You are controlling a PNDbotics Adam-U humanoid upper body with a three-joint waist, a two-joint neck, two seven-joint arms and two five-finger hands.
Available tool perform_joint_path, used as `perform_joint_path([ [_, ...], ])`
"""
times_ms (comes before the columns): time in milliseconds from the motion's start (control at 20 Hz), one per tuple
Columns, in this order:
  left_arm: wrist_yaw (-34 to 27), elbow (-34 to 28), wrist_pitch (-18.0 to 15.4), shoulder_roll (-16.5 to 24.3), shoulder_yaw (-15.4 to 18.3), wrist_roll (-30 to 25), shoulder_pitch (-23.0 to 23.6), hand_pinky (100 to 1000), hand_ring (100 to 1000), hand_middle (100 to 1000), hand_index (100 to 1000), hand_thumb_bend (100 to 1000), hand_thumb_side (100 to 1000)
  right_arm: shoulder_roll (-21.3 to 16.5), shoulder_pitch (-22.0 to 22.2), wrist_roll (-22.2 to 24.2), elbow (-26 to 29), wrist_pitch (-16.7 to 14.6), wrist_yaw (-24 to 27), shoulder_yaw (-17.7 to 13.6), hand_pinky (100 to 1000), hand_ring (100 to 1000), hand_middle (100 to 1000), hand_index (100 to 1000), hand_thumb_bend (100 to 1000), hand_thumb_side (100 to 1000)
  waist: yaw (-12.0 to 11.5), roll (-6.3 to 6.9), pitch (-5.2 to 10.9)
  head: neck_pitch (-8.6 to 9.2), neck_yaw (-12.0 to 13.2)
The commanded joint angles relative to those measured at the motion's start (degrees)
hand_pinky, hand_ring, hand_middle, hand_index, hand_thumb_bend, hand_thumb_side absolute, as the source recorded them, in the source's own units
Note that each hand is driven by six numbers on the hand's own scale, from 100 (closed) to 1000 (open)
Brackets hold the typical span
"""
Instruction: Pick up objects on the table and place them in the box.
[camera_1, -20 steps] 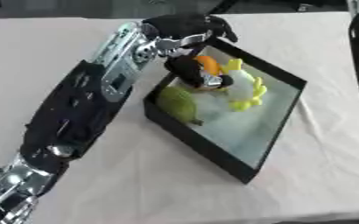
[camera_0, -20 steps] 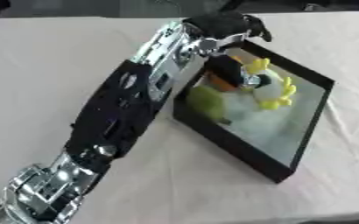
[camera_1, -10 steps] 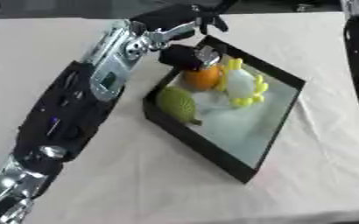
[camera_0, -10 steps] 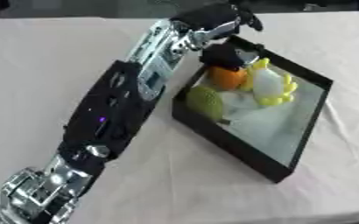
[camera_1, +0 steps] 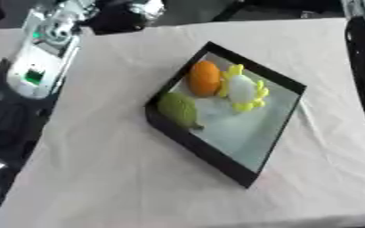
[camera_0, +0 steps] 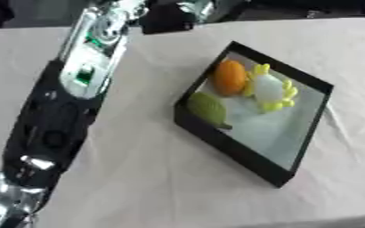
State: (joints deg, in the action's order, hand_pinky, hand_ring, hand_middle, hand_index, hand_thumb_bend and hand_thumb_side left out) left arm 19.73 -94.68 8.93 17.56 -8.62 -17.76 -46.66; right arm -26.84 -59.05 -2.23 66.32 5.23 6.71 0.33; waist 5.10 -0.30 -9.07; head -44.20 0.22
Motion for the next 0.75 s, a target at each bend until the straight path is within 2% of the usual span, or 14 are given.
perform_joint_path([
  [50, -9.6, -5.2, 1.9, 6.5, 4.2, 6.4, 2.5, 802, 746, 808, 840, 100, 629, -3.0, -0.2, -0.3, 2.3, -0.2, 0.8, -0.7, 959, 850, 772, 812, 100, 554, -0.5, 0.00, 1.35, 0.08, -1.1],
  [300, -24.6, -11.4, 0.3, 14.4, 9.4, 18.5, 12.0, 779, 732, 791, 812, 100, 644, -4.0, 1.6, -0.5, 5.2, -0.5, 2.4, -0.9, 957, 849, 773, 812, 100, 550, -1.9, -0.17, 1.31, 0.08, -2.3],
  [450, -31.2, -13.7, -2.4, 17.2, 12.3, 23.1, 18.5, 763, 724, 791, 816, 120, 729, -4.6, 3.1, -0.8, 7.5, -0.7, 3.2, -1.0, 956, 850, 775, 812, 100, 547, -2.7, -0.42, 1.29, 0.08, -2.7],
  [550, -34.5, -14.9, -4.9, 18.0, 14.3, 24.1, 22.3, 762, 725, 790, 819, 173, 756, -5.0, 4.1, -1.2, 9.1, -0.9, 3.8, -1.1, 955, 851, 777, 813, 100, 545, -3.1, -0.68, 1.21, 0.08, -2.9],
  [750, -36.8, -16.8, -9.0, 18.8, 17.7, 27.7, 29.0, 754, 714, 782, 835, 204, 782, -6.0, 6.4, -1.7, 12.9, -1.4, 5.2, -1.0, 954, 853, 780, 814, 100, 544, -3.9, -1.20, 0.98, 0.08, -3.5],
])
